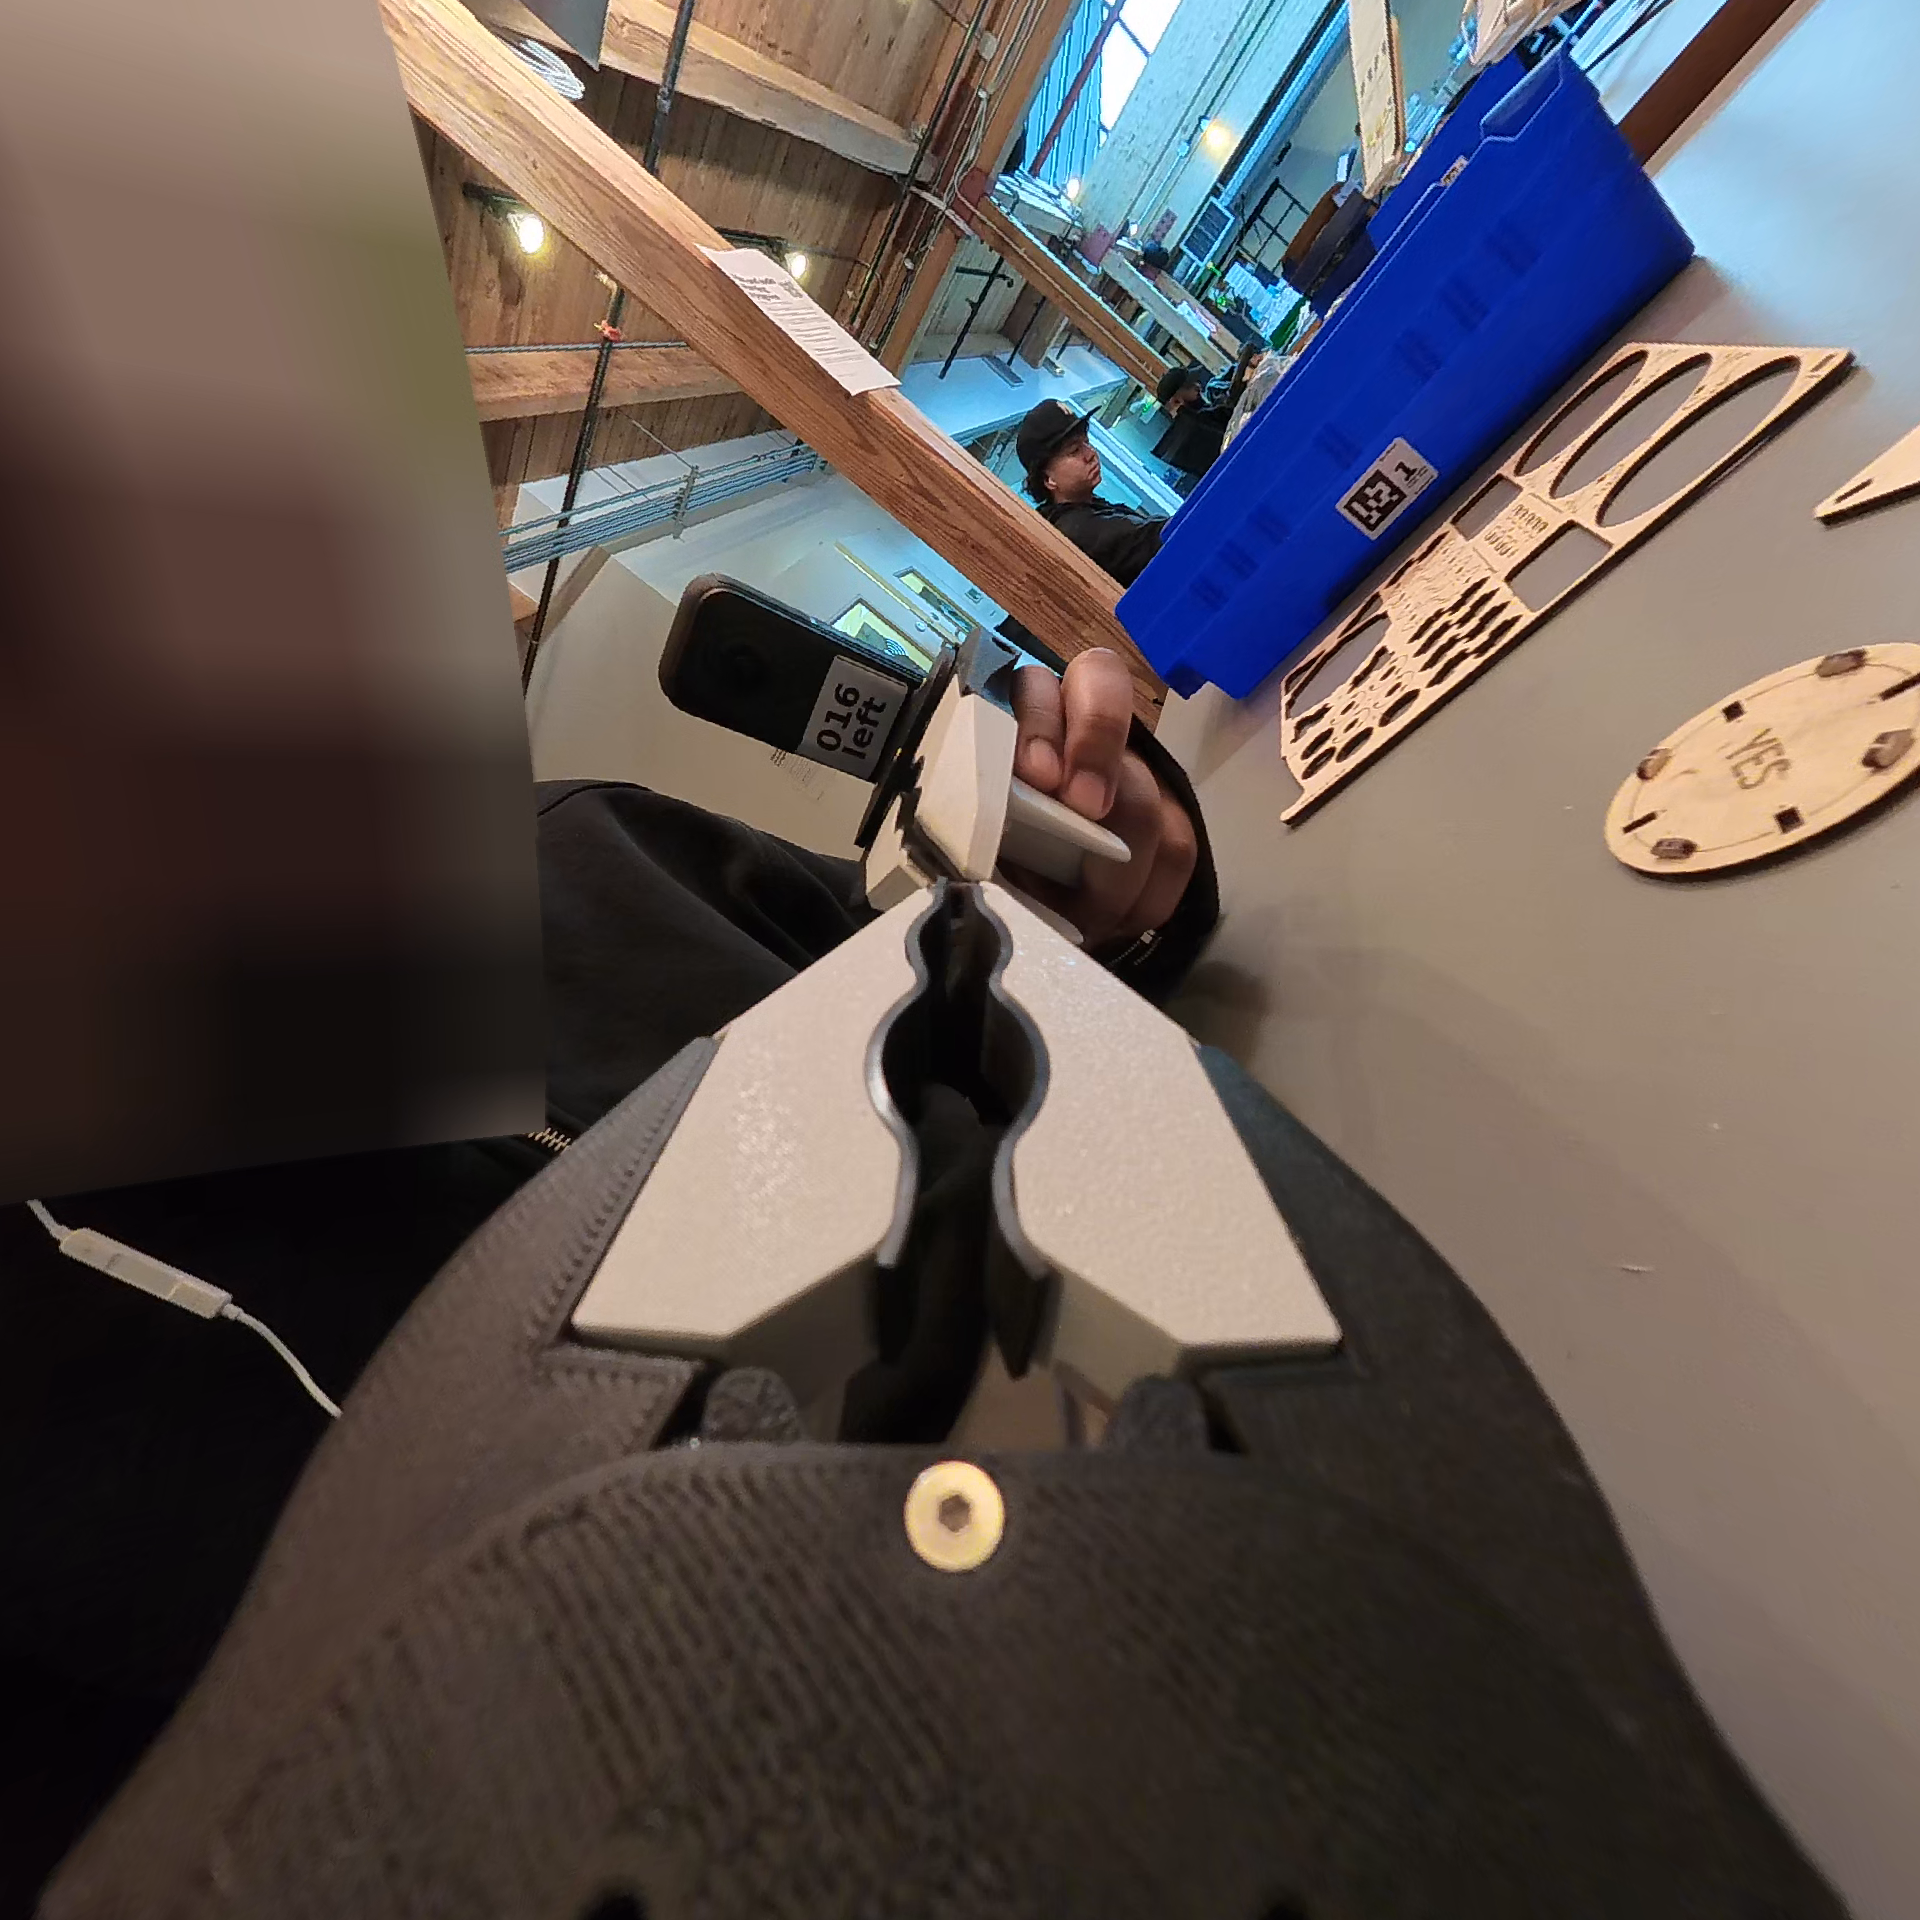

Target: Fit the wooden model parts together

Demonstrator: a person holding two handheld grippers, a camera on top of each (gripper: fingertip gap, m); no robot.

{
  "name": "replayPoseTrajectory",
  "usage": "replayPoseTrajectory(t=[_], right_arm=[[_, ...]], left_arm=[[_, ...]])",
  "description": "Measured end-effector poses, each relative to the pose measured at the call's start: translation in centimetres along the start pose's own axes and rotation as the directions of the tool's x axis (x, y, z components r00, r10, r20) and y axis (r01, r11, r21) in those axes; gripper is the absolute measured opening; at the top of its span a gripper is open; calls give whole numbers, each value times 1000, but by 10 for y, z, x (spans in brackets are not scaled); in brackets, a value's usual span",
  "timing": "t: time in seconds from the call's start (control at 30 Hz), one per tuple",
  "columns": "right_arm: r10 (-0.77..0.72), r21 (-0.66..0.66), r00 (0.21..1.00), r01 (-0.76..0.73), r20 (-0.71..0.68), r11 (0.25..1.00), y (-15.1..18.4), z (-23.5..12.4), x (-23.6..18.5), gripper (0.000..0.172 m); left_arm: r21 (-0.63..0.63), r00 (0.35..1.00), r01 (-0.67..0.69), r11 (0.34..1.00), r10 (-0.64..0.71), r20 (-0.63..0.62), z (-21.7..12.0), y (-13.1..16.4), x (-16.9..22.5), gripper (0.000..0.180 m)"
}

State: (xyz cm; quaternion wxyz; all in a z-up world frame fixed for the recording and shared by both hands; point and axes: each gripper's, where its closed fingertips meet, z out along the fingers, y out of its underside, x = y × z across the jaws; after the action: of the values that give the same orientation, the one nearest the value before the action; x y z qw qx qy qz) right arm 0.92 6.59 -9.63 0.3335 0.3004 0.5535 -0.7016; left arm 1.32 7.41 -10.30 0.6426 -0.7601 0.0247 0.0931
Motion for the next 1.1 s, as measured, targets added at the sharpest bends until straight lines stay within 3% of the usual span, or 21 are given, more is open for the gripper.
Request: replayPoseTrajectory(t=[1.1], right_arm=[[19, 1, 1000, -19, -12, 1000, 0, -1, 4, 0]], left_arm=[[-9, 1000, -7, 1000, 7, 9, 1, 2, -1, 0]])
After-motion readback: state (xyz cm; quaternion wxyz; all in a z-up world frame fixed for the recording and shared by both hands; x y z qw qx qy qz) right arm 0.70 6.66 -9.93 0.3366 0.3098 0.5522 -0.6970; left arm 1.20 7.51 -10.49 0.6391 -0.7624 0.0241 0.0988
